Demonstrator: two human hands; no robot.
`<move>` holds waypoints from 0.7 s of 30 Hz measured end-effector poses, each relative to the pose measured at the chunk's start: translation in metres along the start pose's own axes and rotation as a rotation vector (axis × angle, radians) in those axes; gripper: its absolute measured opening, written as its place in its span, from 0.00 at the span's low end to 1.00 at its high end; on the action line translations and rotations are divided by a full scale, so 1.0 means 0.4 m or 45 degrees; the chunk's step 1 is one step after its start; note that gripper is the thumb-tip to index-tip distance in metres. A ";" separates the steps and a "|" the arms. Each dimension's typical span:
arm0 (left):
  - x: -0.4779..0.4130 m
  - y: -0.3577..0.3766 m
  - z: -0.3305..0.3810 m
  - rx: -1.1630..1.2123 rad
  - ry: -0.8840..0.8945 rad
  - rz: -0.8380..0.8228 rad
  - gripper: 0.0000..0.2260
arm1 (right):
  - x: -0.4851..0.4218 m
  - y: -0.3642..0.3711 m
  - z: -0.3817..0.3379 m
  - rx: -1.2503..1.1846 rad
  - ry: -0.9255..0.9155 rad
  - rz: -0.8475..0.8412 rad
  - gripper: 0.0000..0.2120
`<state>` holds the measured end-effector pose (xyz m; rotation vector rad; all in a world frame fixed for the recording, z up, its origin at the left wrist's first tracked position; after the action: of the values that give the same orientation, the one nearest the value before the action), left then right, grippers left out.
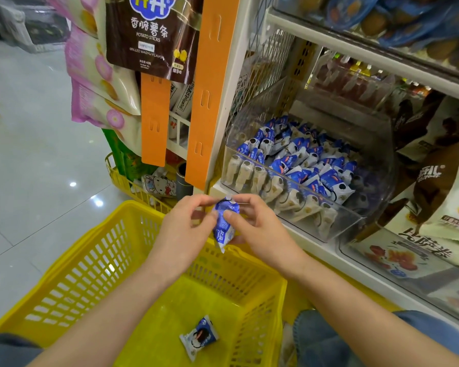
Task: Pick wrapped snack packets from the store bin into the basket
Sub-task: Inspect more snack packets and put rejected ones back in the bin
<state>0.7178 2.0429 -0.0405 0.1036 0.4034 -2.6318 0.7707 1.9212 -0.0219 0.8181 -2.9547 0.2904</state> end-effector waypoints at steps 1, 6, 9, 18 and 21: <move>0.003 0.004 -0.003 -0.013 -0.024 -0.023 0.11 | -0.001 -0.003 0.002 -0.001 0.013 0.020 0.10; 0.008 0.008 -0.004 0.071 -0.076 -0.074 0.16 | -0.004 -0.014 0.006 0.102 -0.025 0.066 0.13; 0.003 -0.004 -0.004 0.253 -0.186 -0.027 0.15 | -0.006 -0.017 0.001 0.206 -0.082 0.022 0.22; 0.007 0.017 0.006 0.484 -0.373 -0.297 0.16 | -0.009 -0.031 -0.025 0.092 -0.144 0.146 0.06; 0.004 0.012 0.012 0.492 -0.376 -0.353 0.14 | -0.006 -0.035 -0.032 -0.034 -0.071 0.215 0.02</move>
<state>0.7185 2.0366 -0.0373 -0.2313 -0.2082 -2.9044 0.7802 1.9133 -0.0075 0.5846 -3.0782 0.2400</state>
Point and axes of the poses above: each hand's wrist, its own x-axis away from the middle knuckle, its own y-axis out of the palm, z = x × y, the point moved 3 cm from there along -x, towards the middle knuckle, and after that the axes turned 5 degrees about z, right-handed, at the moved point
